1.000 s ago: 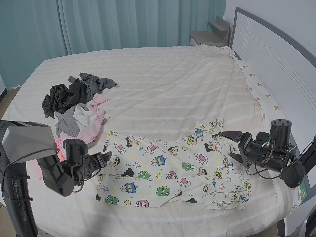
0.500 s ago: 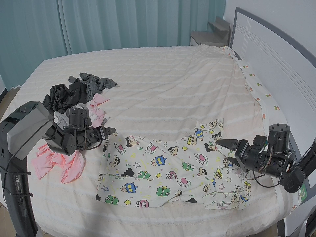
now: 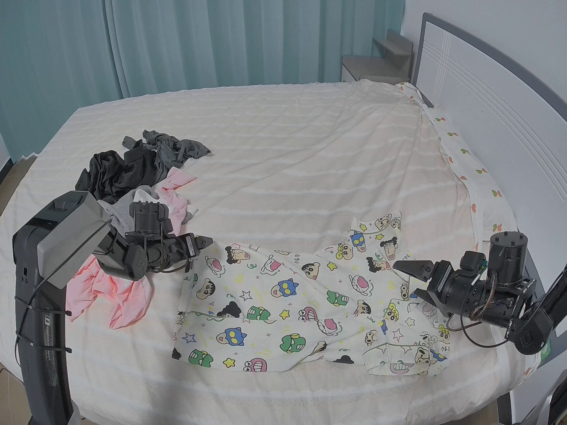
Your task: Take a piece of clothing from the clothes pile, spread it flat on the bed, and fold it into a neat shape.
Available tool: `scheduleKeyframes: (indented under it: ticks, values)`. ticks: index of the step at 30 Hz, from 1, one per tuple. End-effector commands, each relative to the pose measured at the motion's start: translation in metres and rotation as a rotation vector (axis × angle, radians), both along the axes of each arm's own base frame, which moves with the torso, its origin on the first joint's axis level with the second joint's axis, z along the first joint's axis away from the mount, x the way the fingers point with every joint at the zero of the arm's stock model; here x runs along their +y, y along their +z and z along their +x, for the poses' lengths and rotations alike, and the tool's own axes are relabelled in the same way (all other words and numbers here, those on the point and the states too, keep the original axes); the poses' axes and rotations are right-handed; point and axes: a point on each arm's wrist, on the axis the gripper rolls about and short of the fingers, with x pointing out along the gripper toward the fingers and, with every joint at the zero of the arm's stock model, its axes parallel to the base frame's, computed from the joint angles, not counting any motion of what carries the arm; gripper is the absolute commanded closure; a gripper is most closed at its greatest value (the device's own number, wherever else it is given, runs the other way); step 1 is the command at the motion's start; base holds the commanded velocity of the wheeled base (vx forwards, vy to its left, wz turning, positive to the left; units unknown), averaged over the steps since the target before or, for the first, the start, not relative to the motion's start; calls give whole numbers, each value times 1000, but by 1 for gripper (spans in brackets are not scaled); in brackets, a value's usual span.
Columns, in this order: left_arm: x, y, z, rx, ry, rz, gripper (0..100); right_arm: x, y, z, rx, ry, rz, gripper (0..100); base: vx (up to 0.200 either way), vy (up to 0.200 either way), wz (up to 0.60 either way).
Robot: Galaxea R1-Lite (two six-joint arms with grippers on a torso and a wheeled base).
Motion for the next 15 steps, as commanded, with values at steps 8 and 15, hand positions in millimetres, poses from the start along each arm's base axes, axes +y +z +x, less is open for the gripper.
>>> scheduleKeyframes:
  ticks: [8, 15]
  values:
    - [-20, -19, 8, 18, -34, -29, 0, -1, -6, 2, 22, -15, -12, 0, 0, 0, 0]
    - [-26, -32, 20, 11, -28, -30, 0, -11, -6, 10, -10, -43, -58, 0, 0, 0, 0]
